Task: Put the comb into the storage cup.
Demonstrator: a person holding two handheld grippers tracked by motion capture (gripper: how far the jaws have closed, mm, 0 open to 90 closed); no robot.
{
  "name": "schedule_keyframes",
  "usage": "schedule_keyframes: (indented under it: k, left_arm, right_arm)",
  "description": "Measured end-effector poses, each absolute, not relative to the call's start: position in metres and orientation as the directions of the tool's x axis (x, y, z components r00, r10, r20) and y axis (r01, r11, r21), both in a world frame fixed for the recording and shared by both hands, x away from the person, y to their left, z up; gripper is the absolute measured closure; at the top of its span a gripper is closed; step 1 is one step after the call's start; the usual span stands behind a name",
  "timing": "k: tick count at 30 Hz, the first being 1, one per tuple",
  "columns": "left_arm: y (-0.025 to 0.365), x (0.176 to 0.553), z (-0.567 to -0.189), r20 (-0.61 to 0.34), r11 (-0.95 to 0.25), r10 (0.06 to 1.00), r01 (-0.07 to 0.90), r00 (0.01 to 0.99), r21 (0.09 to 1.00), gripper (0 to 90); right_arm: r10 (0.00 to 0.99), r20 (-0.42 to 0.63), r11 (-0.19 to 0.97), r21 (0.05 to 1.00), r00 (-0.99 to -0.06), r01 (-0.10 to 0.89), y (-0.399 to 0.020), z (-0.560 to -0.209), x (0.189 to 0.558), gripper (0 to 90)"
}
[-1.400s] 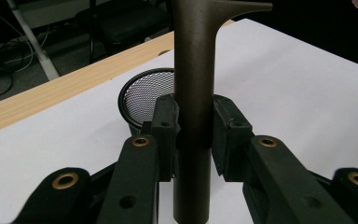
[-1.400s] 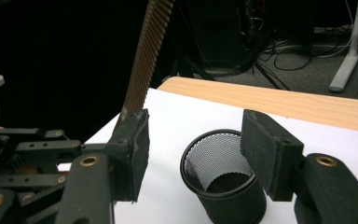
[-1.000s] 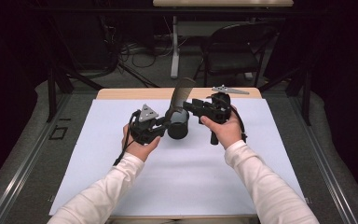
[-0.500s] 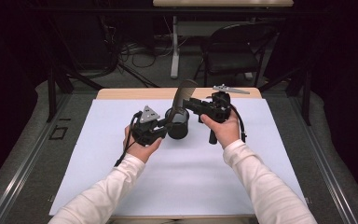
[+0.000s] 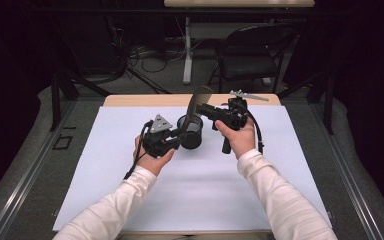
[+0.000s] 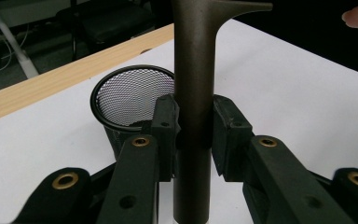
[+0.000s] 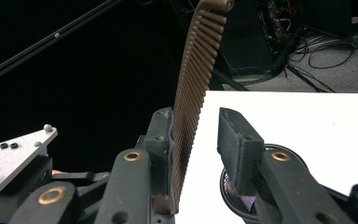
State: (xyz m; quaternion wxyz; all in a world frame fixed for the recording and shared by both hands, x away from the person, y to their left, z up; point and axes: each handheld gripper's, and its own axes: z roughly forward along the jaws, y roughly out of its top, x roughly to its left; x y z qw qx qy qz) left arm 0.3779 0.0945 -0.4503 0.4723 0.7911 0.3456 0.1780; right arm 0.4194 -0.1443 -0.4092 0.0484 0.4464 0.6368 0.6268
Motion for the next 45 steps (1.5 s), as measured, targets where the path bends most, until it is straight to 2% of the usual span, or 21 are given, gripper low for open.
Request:
schedule_keyframes:
  k: [45]
  left_arm:
    - [0.0866,0.3722,-0.4580,-0.082,-0.295,0.692,0.385,0.717,0.875,73.0]
  right_arm:
    - [0.573,0.619,-0.236,0.753,-0.538,0.614,-0.1458,-0.4115,0.4223,86.7]
